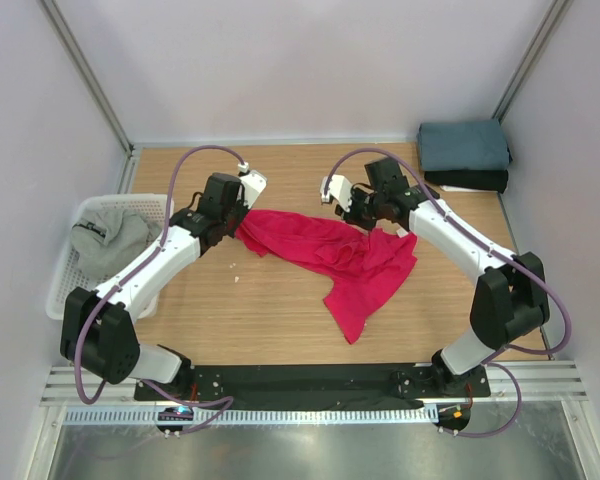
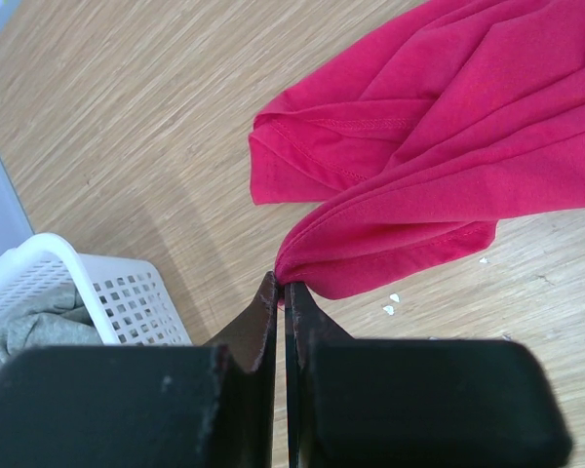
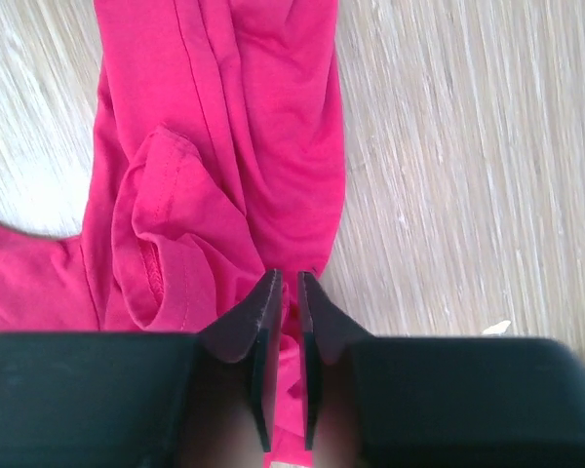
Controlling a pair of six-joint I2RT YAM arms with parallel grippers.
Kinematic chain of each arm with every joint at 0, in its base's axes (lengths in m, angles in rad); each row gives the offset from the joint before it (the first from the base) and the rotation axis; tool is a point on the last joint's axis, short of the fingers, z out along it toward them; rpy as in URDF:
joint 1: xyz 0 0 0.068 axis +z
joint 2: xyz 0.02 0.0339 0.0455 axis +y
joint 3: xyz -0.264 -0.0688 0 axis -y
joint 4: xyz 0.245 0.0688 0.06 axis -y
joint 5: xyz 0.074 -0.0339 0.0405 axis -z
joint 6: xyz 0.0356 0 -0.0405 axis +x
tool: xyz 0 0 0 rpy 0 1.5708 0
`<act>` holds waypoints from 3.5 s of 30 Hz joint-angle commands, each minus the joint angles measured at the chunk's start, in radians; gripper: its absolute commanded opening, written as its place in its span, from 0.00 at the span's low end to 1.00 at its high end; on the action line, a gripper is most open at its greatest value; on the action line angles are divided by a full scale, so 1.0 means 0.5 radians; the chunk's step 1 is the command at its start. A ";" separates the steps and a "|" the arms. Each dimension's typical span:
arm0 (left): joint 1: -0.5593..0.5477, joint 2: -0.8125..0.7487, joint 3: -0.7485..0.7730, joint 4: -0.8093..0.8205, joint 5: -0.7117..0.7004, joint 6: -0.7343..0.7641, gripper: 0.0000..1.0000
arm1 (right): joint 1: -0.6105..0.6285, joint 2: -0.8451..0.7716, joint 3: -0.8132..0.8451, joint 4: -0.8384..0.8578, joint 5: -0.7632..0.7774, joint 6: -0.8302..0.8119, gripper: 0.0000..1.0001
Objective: Fold and stack the t-shirts
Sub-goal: Flatten the tshirt out
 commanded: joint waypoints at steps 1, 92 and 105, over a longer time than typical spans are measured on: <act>0.016 -0.058 0.069 0.043 0.023 -0.032 0.00 | 0.011 -0.093 0.074 0.019 0.041 0.102 0.21; 0.049 0.007 0.014 0.071 -0.011 -0.032 0.00 | 0.094 0.015 -0.120 -0.102 0.022 -0.589 0.02; 0.062 0.028 0.262 0.240 -0.434 0.183 0.00 | -0.145 0.116 0.193 1.000 1.090 0.764 0.01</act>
